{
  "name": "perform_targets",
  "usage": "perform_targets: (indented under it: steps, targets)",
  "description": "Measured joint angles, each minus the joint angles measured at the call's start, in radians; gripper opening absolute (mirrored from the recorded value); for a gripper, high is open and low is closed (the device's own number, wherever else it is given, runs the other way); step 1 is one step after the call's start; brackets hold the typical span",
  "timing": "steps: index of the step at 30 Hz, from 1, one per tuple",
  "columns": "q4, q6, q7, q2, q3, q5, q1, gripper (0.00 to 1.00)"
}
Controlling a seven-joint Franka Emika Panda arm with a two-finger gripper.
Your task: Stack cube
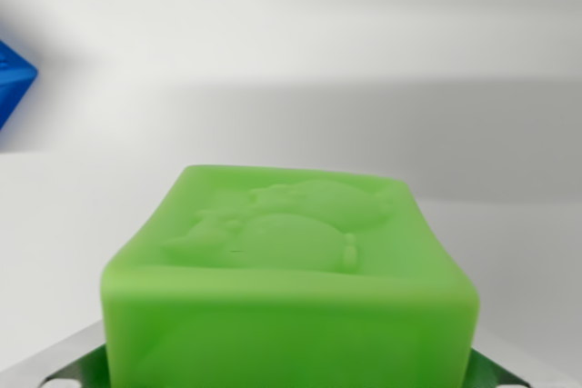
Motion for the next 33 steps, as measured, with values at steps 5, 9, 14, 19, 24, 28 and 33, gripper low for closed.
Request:
perform_targets:
  steps: [5, 9, 14, 19, 24, 28, 33]
  targets:
    - [0.000, -0.035, 0.003, -0.035, 0.000, -0.004, 0.000, 0.00]
    - [0.000, -0.052, 0.001, -0.055, 0.000, -0.007, 0.001, 0.00]
    - [0.001, -0.053, -0.019, -0.049, 0.010, -0.011, 0.010, 0.00]
    - [0.003, -0.053, -0.042, -0.048, 0.018, -0.014, 0.019, 0.00]
    - [0.005, -0.053, -0.067, -0.047, 0.027, -0.018, 0.028, 0.00]
    - [0.008, -0.053, -0.089, -0.043, 0.036, -0.021, 0.035, 0.00]
    - [0.011, -0.053, -0.114, -0.041, 0.044, -0.024, 0.044, 0.00]
